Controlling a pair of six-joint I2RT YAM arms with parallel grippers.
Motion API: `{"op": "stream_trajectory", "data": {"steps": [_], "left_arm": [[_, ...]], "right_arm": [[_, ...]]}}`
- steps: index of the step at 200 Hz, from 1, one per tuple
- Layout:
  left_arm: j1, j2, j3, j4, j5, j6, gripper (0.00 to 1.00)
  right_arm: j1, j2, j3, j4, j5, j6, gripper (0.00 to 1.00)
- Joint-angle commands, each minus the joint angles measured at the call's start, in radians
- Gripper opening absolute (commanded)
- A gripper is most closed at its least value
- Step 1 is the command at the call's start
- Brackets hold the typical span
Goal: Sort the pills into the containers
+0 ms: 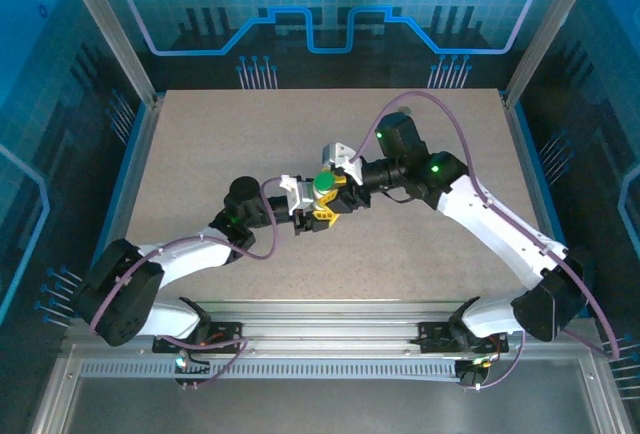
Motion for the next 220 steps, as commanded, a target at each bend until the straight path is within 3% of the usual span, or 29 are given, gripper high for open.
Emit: {"op": "stream_trajectory", "data": {"steps": [1, 20, 40, 44, 55, 96, 116, 145, 174, 220], "left_arm": [[-0.006, -0.035, 0.023, 0.007, 0.010, 0.038, 0.11], [-0.006, -0.038, 0.023, 0.010, -0.016, 0.034, 0.28], [-0.006, -0.041, 0.013, 0.032, -0.066, 0.027, 0.56], [-0.007, -0.040, 0.010, 0.039, -0.077, 0.026, 0.63], [-0.007, -0.039, 0.001, 0.060, -0.097, 0.025, 0.98], [-0.006, -0.025, -0.026, 0.121, -0.193, 0.026, 0.99], [-0.006, -0.021, -0.042, 0.148, -0.324, 0.019, 0.99], [-0.006, -0.042, -0.044, 0.157, -0.600, -0.076, 0.99], [-0.006, -0.090, -0.020, 0.063, -0.752, -0.159, 0.99], [-0.007, -0.143, 0.126, -0.348, -0.980, -0.224, 0.99]], "right_arm": [[0.010, -0.003, 0.007, 0.008, -0.023, -0.004, 0.38], [0.009, -0.015, -0.010, 0.028, -0.005, 0.010, 0.33], [0.002, -0.039, -0.049, 0.106, 0.032, 0.067, 0.24], [-0.002, -0.045, -0.058, 0.124, 0.037, 0.082, 0.23], [-0.015, -0.064, -0.086, 0.175, 0.057, 0.126, 0.20], [-0.097, -0.130, -0.206, 0.360, 0.213, 0.301, 0.19], [-0.115, -0.145, -0.257, 0.440, 0.509, 0.390, 0.20], [-0.127, -0.085, -0.294, 0.498, 0.912, 0.493, 0.21], [-0.159, 0.033, -0.310, 0.612, 1.035, 0.590, 0.21], [-0.175, 0.293, -0.203, 0.677, 1.087, 0.702, 0.20]]}}
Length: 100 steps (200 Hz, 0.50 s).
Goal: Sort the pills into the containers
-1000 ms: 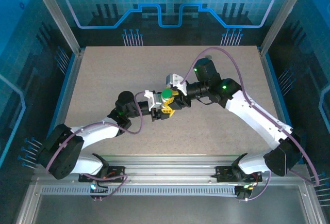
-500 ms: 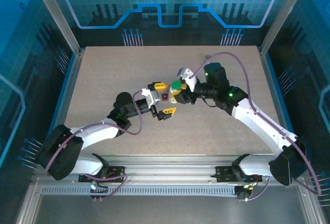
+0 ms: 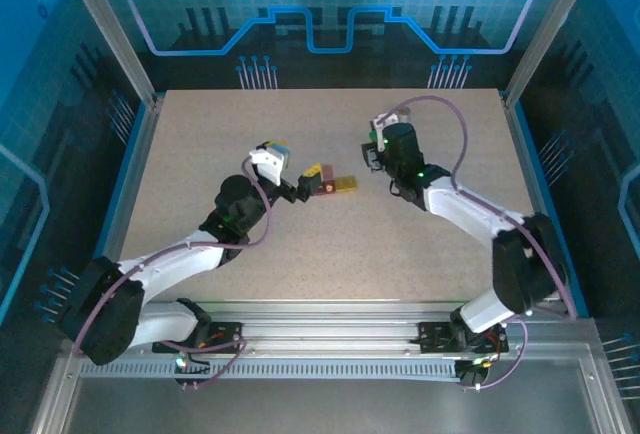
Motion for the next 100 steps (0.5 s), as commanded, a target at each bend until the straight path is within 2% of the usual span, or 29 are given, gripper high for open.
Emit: {"op": "stream_trajectory", "data": {"steps": [1, 37, 100], "left_arm": [[-0.006, -0.026, 0.084, -0.216, -0.185, -0.056, 0.99], [-0.006, -0.024, 0.093, -0.250, -0.280, -0.115, 0.99], [-0.006, 0.031, 0.137, -0.279, -0.286, -0.191, 0.99]], "right_arm": [[-0.013, 0.107, 0.075, 0.097, 0.087, 0.104, 0.20], [-0.011, 0.267, 0.166, 0.159, 0.122, 0.121, 0.20], [-0.017, 0.445, 0.288, 0.185, 0.146, 0.199, 0.21]]}}
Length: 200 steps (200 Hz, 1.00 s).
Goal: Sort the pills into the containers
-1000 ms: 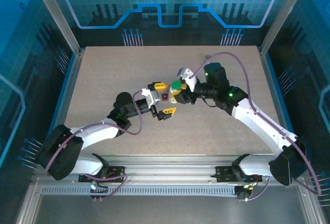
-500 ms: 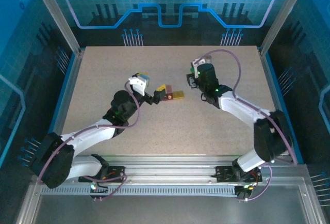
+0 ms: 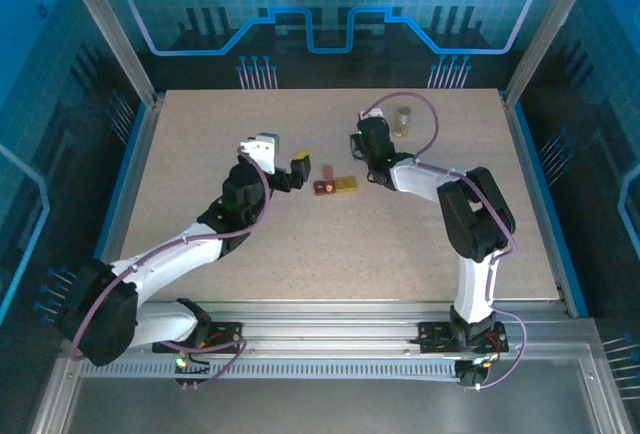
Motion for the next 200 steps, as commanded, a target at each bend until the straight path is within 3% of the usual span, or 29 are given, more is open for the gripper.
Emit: {"op": "stream_trajectory", "data": {"steps": [1, 32, 123, 151, 200], "left_arm": [[-0.006, 0.028, 0.044, -0.016, -0.029, -0.046, 0.99], [-0.007, 0.048, 0.065, -0.032, -0.030, -0.069, 0.99], [-0.007, 0.090, 0.124, -0.087, -0.036, -0.133, 0.99], [-0.009, 0.107, 0.176, -0.150, -0.043, -0.163, 0.99], [-0.007, 0.232, 0.360, -0.307, -0.014, -0.239, 0.99]], "right_arm": [[-0.015, 0.057, 0.070, 0.039, 0.045, 0.070, 0.21], [-0.013, 0.106, 0.114, 0.001, 0.055, 0.099, 0.24], [-0.024, 0.126, 0.125, -0.078, 0.011, 0.175, 0.66], [-0.044, 0.056, 0.071, -0.097, -0.070, 0.218, 0.75], [-0.106, -0.202, -0.099, -0.133, -0.272, 0.174, 0.79]]}}
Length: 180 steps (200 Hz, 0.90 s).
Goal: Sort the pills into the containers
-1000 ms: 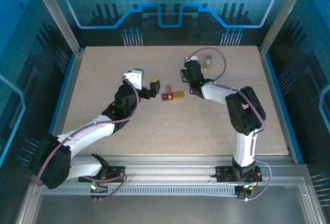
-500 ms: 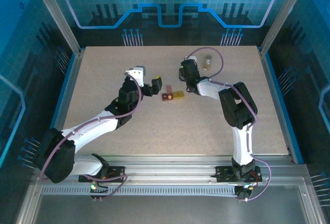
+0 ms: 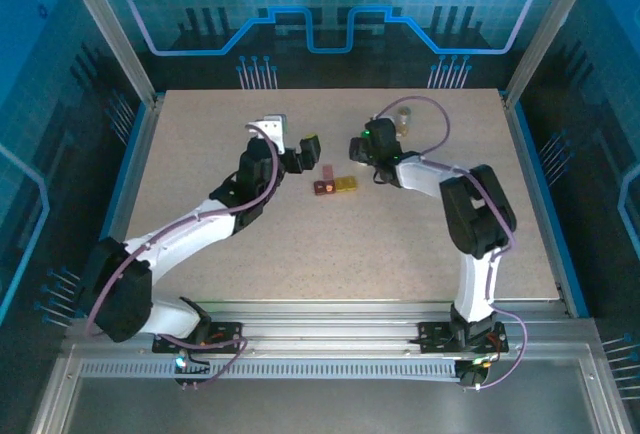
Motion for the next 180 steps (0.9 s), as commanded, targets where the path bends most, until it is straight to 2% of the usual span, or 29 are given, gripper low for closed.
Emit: {"op": "stream_trajectory", "data": {"steps": [1, 20, 35, 48, 98, 136, 161, 180], "left_arm": [[-0.004, 0.071, 0.105, -0.107, 0.009, -0.063, 0.99], [-0.004, 0.149, 0.200, -0.156, 0.044, -0.089, 0.98], [-0.003, 0.216, 0.262, -0.175, 0.075, -0.112, 0.97], [-0.002, 0.277, 0.322, -0.206, 0.108, -0.139, 0.95], [-0.003, 0.505, 0.539, -0.305, 0.238, -0.254, 0.84], [-0.003, 0.644, 0.672, -0.373, 0.285, -0.259, 0.75], [-0.003, 0.697, 0.719, -0.390, 0.306, -0.262, 0.73], [-0.003, 0.721, 0.738, -0.403, 0.318, -0.264, 0.67]], "right_arm": [[-0.044, -0.163, -0.058, -0.028, -0.131, -0.016, 0.79], [-0.093, -0.252, -0.117, -0.044, -0.210, -0.036, 0.78], [-0.142, -0.287, -0.119, -0.065, -0.349, -0.051, 0.78], [-0.168, -0.291, -0.095, -0.106, -0.417, -0.076, 0.78], [-0.276, -0.119, 0.072, -0.144, -0.681, -0.093, 0.69], [-0.288, -0.003, 0.127, -0.088, -0.747, -0.024, 0.67], [-0.287, 0.047, 0.147, -0.057, -0.770, 0.004, 0.65], [-0.286, 0.069, 0.162, -0.051, -0.780, 0.016, 0.63]]}}
